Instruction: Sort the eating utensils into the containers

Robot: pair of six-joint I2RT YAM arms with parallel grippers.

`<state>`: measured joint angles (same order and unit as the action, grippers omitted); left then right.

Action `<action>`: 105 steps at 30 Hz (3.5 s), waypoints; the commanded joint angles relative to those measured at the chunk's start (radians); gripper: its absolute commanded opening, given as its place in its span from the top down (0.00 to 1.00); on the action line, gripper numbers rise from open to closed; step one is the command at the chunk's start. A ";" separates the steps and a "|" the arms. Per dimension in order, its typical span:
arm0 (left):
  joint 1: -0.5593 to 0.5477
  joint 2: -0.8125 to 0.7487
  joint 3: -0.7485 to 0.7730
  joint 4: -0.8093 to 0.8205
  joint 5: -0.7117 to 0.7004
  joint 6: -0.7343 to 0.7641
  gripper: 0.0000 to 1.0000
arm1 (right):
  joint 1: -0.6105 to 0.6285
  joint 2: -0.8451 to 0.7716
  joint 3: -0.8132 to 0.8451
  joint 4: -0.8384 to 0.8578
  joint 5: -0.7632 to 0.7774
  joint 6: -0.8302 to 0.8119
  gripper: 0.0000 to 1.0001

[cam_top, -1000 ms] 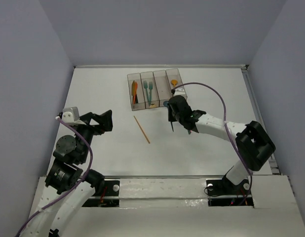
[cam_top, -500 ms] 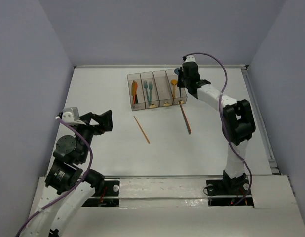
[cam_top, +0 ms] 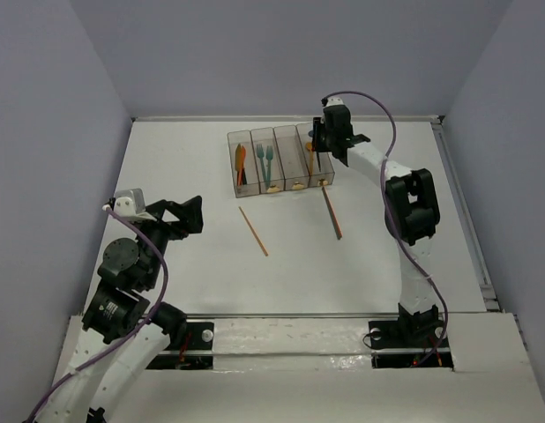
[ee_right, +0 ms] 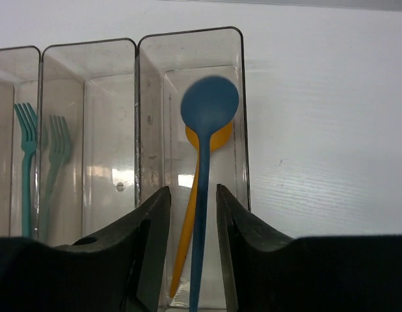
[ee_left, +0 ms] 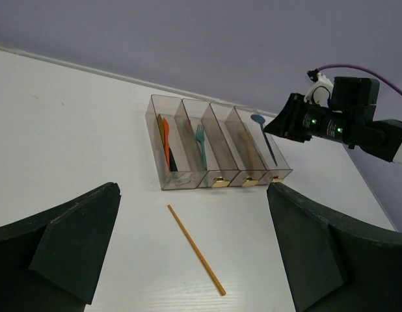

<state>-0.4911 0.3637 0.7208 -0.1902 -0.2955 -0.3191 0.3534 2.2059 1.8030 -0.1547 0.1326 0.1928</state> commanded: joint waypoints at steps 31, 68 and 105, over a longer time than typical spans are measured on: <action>0.014 -0.005 0.016 0.055 0.015 0.014 0.01 | 0.657 -0.368 -0.567 0.075 0.148 0.097 0.55; 0.023 0.003 0.017 0.058 0.044 0.009 0.01 | 0.572 -0.525 -0.553 0.064 0.220 0.077 1.00; 0.005 -0.025 0.014 0.055 0.038 0.012 0.01 | 0.180 -0.341 -0.305 0.082 0.125 0.135 0.59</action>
<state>-0.4824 0.3470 0.7208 -0.1764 -0.2626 -0.3157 0.5331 2.1254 1.7138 -0.1921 0.2325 0.2863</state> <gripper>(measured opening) 0.992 0.454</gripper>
